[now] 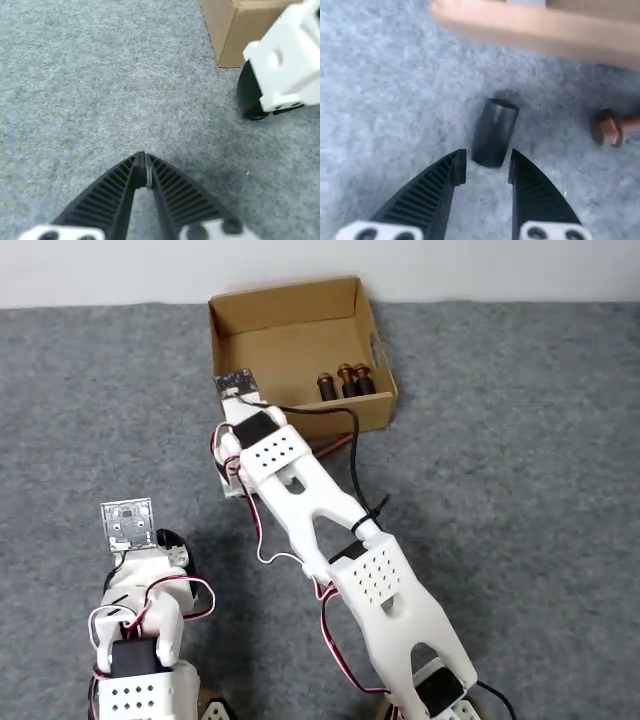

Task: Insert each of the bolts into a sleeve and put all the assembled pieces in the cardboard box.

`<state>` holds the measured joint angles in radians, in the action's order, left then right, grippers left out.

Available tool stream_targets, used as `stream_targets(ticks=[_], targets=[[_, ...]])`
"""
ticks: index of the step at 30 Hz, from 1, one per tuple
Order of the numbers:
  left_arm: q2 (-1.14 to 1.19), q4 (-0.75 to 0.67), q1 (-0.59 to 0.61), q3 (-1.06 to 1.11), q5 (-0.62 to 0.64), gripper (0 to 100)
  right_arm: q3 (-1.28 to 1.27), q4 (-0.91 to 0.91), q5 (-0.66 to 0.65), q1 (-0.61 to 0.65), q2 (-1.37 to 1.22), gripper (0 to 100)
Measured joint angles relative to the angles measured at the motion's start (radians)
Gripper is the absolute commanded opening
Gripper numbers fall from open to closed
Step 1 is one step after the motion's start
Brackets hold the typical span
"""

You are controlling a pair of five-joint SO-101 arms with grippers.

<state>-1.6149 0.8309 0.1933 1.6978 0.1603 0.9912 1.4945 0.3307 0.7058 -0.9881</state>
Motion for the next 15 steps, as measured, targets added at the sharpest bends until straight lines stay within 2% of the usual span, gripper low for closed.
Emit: stream_targets(ticks=[6,15], targets=[[0.000,0.000,0.000,0.000,0.000,1,0.040,0.009,-0.003,0.000,-0.011,12.3],[0.000,0.000,0.000,0.000,0.000,1,0.054,-0.120,-0.092,-0.006,-0.106,12.1]])
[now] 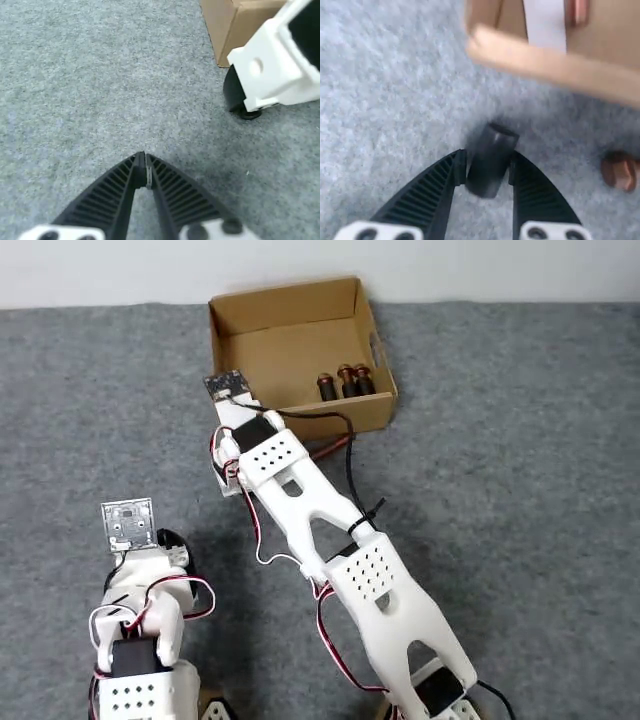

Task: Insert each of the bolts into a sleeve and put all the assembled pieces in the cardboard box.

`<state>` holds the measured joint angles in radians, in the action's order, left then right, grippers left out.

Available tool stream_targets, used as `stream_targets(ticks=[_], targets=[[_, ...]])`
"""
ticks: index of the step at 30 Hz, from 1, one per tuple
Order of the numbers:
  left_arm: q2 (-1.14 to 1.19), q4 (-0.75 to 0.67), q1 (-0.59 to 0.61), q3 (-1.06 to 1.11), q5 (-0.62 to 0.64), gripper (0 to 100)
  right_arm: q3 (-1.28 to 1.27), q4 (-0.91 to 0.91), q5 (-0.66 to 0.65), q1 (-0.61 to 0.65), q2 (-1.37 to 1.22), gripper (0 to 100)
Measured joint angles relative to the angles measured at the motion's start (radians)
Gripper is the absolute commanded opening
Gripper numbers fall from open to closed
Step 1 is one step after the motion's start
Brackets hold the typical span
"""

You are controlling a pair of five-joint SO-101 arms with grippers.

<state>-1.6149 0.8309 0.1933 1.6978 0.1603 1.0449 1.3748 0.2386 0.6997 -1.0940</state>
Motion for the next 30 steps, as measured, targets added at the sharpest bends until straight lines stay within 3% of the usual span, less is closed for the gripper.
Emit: stream_targets(ticks=[4,12,21,30], targets=[[0.000,0.000,0.000,0.000,0.000,1,0.018,-0.008,-0.003,-0.014,-0.025,0.7],[0.000,0.000,0.000,0.000,0.000,1,0.057,0.089,-0.005,-0.032,-0.029,0.8],[0.000,0.000,0.000,0.000,0.000,1,0.278,0.374,-0.005,-0.029,-0.034,0.8],[0.000,0.000,0.000,0.000,0.000,1,0.175,0.379,0.002,-0.048,-0.011,0.8]])
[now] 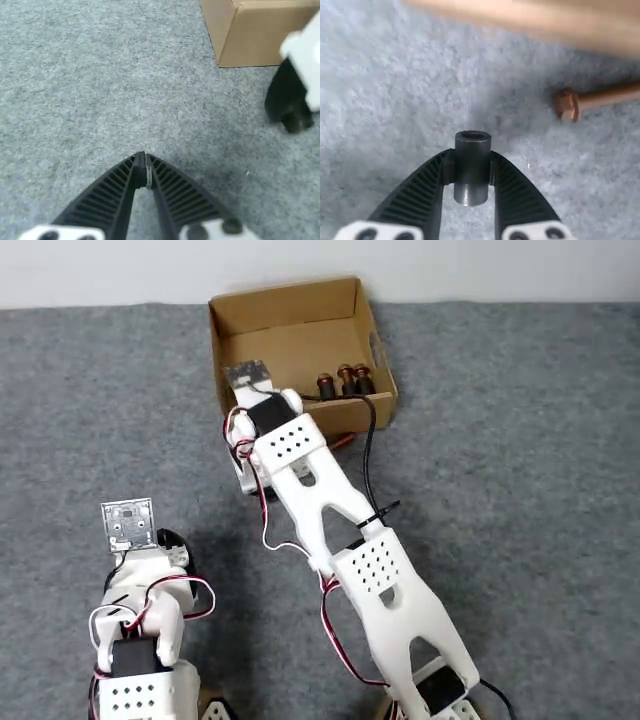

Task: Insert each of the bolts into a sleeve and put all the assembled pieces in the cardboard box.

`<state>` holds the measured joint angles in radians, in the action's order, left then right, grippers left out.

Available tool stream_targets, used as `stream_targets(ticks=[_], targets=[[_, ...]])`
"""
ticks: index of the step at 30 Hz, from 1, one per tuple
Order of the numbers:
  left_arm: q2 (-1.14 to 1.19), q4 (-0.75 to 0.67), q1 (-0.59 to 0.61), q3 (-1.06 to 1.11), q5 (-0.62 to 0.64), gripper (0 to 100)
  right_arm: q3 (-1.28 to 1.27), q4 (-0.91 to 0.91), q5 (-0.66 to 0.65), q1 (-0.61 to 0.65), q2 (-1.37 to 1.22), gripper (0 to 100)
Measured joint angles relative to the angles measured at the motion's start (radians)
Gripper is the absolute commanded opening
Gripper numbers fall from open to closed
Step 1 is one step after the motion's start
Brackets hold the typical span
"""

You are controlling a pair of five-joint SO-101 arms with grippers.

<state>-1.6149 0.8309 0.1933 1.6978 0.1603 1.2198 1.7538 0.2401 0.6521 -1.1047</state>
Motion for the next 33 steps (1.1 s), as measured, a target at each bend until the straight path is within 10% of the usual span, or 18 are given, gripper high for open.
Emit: stream_targets(ticks=[11,16,33], targets=[[0.000,0.000,0.000,0.000,-0.005,1,-0.087,-0.014,0.000,-0.005,-0.034,14.4],[0.000,0.000,0.000,0.000,-0.005,1,-0.084,-0.014,0.000,-0.002,-0.035,0.2],[0.000,0.000,-0.034,0.000,-0.005,1,-0.130,0.000,0.009,-0.006,0.186,0.8]])
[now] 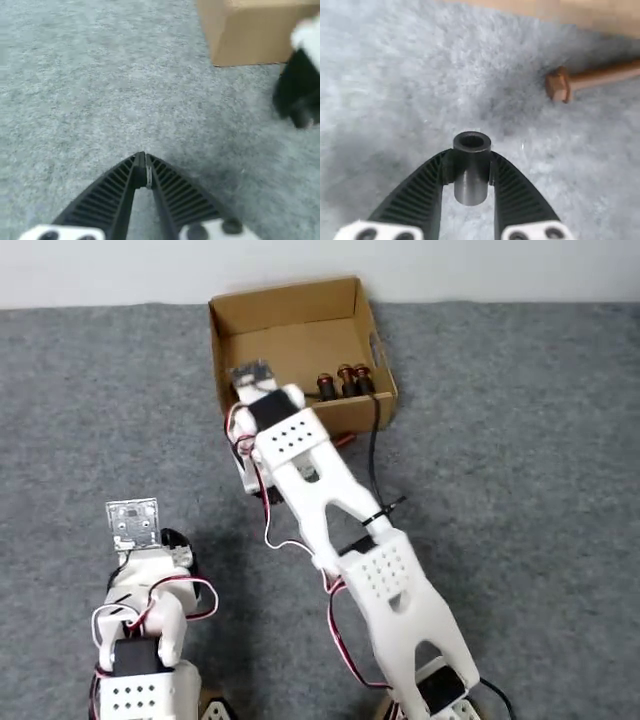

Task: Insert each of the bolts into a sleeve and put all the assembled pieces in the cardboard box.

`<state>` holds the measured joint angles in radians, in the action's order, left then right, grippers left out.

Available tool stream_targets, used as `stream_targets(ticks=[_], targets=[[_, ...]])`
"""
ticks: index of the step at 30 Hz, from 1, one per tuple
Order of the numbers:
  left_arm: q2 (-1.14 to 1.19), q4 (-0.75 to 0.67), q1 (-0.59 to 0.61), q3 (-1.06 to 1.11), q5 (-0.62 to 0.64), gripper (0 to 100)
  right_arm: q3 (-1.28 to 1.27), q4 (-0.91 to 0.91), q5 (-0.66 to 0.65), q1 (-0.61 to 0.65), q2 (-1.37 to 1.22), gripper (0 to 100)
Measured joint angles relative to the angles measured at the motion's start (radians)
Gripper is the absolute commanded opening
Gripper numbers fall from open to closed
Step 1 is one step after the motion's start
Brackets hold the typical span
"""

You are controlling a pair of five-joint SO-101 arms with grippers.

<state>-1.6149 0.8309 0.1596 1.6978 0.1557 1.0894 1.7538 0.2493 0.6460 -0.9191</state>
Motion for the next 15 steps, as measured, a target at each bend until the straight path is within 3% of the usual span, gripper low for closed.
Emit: stream_targets(ticks=[7,15], targets=[[0.000,0.000,-0.089,0.000,0.000,1,-0.279,0.000,0.104,-0.038,0.422,0.8],[0.000,-0.012,-0.107,-0.035,0.000,1,-0.822,0.000,0.132,-0.210,1.010,0.8]])
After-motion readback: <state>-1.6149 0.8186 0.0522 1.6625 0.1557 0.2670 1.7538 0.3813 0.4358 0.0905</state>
